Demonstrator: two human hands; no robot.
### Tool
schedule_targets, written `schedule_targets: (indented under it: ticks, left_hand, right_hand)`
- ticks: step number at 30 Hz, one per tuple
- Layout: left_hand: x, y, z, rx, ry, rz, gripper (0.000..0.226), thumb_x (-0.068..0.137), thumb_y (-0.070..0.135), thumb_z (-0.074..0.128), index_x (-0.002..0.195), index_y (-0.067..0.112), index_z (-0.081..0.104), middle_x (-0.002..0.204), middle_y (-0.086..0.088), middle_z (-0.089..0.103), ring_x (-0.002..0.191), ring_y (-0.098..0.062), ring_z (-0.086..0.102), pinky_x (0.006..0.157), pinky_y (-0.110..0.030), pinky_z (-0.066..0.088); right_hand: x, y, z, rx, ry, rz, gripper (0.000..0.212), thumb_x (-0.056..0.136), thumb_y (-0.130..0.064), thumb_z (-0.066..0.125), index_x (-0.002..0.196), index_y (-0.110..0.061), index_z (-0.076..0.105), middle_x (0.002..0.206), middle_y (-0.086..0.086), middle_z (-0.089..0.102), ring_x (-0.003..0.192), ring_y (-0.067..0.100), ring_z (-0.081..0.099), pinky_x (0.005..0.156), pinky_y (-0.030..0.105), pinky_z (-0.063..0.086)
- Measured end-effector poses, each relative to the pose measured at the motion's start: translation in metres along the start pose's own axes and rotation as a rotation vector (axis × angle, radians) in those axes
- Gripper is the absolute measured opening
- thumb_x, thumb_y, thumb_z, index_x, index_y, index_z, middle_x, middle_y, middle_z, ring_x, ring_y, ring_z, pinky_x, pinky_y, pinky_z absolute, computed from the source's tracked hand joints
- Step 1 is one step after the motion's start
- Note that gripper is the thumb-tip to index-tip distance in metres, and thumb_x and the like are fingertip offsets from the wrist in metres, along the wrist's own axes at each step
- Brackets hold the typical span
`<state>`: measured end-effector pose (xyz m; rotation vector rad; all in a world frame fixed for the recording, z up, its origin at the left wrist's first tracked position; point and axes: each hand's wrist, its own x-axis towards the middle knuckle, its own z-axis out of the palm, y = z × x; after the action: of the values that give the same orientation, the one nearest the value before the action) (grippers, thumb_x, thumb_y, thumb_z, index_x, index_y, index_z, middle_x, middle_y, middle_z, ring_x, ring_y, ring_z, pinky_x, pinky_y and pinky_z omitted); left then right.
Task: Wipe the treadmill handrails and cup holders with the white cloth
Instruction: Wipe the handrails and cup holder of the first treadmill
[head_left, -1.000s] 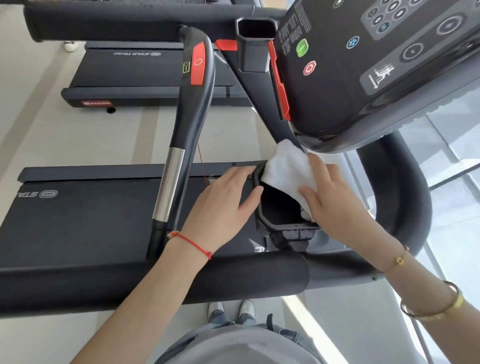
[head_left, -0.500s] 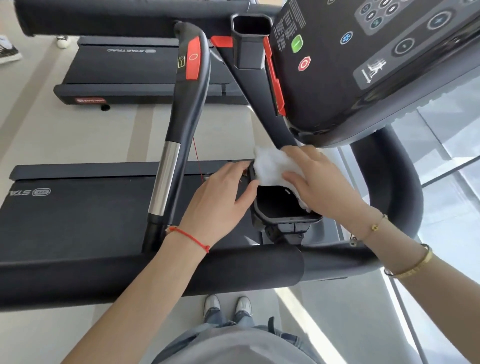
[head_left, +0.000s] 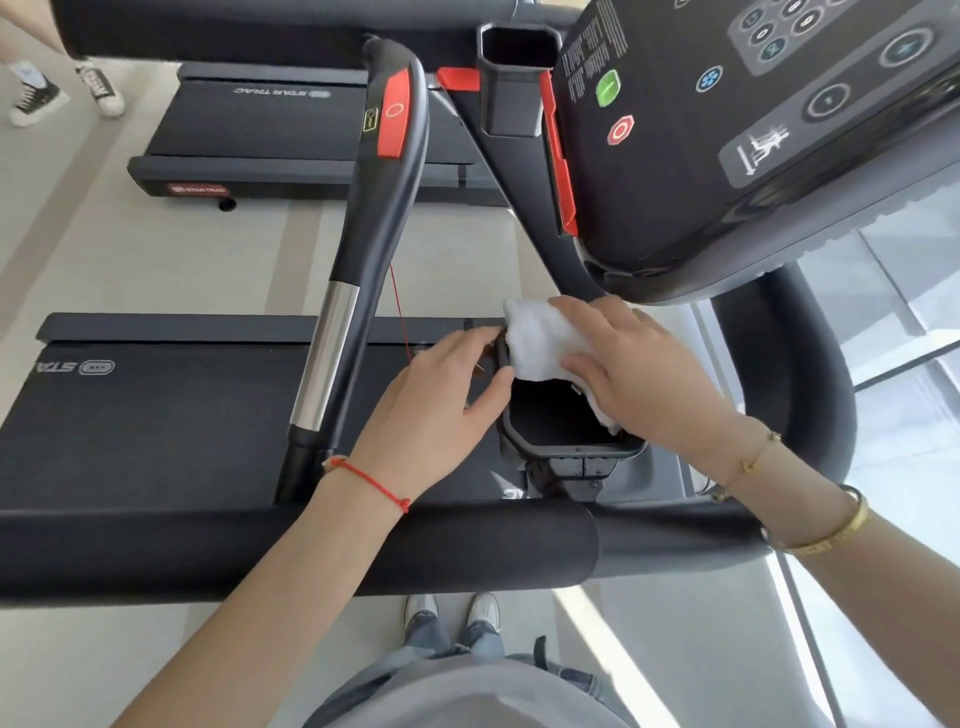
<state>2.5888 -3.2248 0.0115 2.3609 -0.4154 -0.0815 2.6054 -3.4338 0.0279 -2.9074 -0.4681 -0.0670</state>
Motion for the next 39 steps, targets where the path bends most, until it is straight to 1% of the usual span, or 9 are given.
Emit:
schedule_targets:
  ticks: [5, 9, 12, 15, 23, 28, 31, 36, 39]
  left_hand:
    - [0.0, -0.001, 0.001, -0.011, 0.025, 0.011, 0.032, 0.096, 0.039, 0.048, 0.122, 0.023, 0.056, 0.104, 0.008, 0.06, 0.077, -0.013, 0.061, 0.076, -0.04, 0.052]
    - [0.0, -0.003, 0.0, -0.017, 0.014, 0.018, 0.044, 0.096, 0.042, 0.047, 0.137, 0.026, 0.05, 0.118, 0.009, 0.06, 0.09, -0.005, 0.06, 0.083, -0.034, 0.054]
    - [0.0, -0.003, -0.001, -0.033, 0.013, 0.03, 0.042, 0.096, 0.042, 0.046, 0.136, 0.029, 0.05, 0.118, 0.01, 0.061, 0.093, -0.003, 0.059, 0.083, -0.033, 0.054]
    - [0.0, -0.002, -0.001, -0.035, 0.013, 0.034, 0.041, 0.096, 0.042, 0.046, 0.135, 0.028, 0.051, 0.116, 0.01, 0.061, 0.092, -0.005, 0.06, 0.083, -0.036, 0.054]
    - [0.0, -0.003, 0.001, -0.029, 0.009, 0.044, 0.038, 0.098, 0.039, 0.045, 0.133, 0.028, 0.051, 0.111, 0.011, 0.06, 0.087, -0.005, 0.056, 0.08, -0.03, 0.051]
    - [0.001, -0.003, 0.001, -0.038, 0.013, 0.039, 0.037, 0.098, 0.038, 0.046, 0.133, 0.027, 0.052, 0.112, 0.009, 0.062, 0.091, -0.007, 0.059, 0.083, -0.038, 0.053]
    - [0.001, -0.003, 0.002, -0.035, 0.016, 0.04, 0.037, 0.097, 0.037, 0.047, 0.132, 0.028, 0.052, 0.11, 0.009, 0.062, 0.092, -0.008, 0.06, 0.083, -0.039, 0.054]
    - [0.001, 0.0, 0.002, -0.034, 0.012, 0.024, 0.04, 0.096, 0.039, 0.045, 0.134, 0.029, 0.05, 0.112, 0.01, 0.062, 0.091, -0.007, 0.061, 0.083, -0.041, 0.054]
    - [0.002, 0.002, 0.002, -0.023, 0.012, 0.008, 0.042, 0.094, 0.04, 0.045, 0.132, 0.025, 0.051, 0.112, 0.008, 0.062, 0.092, -0.01, 0.062, 0.083, -0.042, 0.054]
  right_hand:
    - [0.021, -0.007, 0.002, -0.095, -0.015, -0.127, 0.038, 0.098, -0.029, 0.049, 0.134, -0.019, 0.049, 0.103, 0.005, 0.06, 0.092, 0.029, 0.054, 0.078, 0.032, 0.038]
    - [-0.009, 0.003, 0.002, -0.031, 0.017, 0.037, 0.047, 0.097, -0.025, 0.052, 0.142, -0.019, 0.039, 0.118, 0.01, 0.052, 0.101, 0.033, 0.054, 0.073, 0.029, 0.034]
    - [-0.025, -0.004, 0.004, 0.108, 0.008, 0.186, 0.061, 0.095, -0.022, 0.056, 0.148, -0.017, 0.025, 0.116, 0.011, 0.044, 0.081, 0.031, 0.053, 0.067, 0.028, 0.032]
    - [-0.041, -0.007, 0.008, 0.263, 0.005, 0.345, 0.065, 0.097, -0.025, 0.053, 0.15, -0.018, 0.016, 0.106, 0.005, 0.037, 0.064, 0.011, 0.041, 0.054, 0.02, 0.027]
    - [-0.01, -0.006, -0.005, 0.382, -0.068, 0.4, 0.047, 0.097, -0.029, 0.054, 0.136, -0.01, 0.037, 0.11, 0.017, 0.057, 0.104, 0.037, 0.054, 0.078, 0.036, 0.039]
    - [-0.042, -0.006, -0.001, 0.376, -0.057, 0.523, 0.039, 0.098, -0.031, 0.051, 0.127, -0.009, 0.037, 0.076, 0.002, 0.049, 0.068, 0.02, 0.052, 0.053, 0.028, 0.032]
    - [-0.047, -0.002, 0.0, 0.374, -0.098, 0.522, 0.027, 0.098, -0.032, 0.049, 0.112, -0.011, 0.04, 0.075, 0.003, 0.049, 0.06, 0.01, 0.045, 0.044, 0.019, 0.03]
    - [-0.016, -0.002, -0.004, 0.278, -0.056, 0.261, 0.048, 0.097, -0.022, 0.053, 0.141, -0.014, 0.033, 0.128, 0.013, 0.048, 0.102, 0.035, 0.053, 0.079, 0.036, 0.041]
    - [0.0, -0.001, -0.005, 0.107, -0.024, 0.1, 0.042, 0.098, -0.028, 0.05, 0.139, -0.02, 0.042, 0.13, 0.006, 0.052, 0.109, 0.033, 0.054, 0.084, 0.039, 0.045]
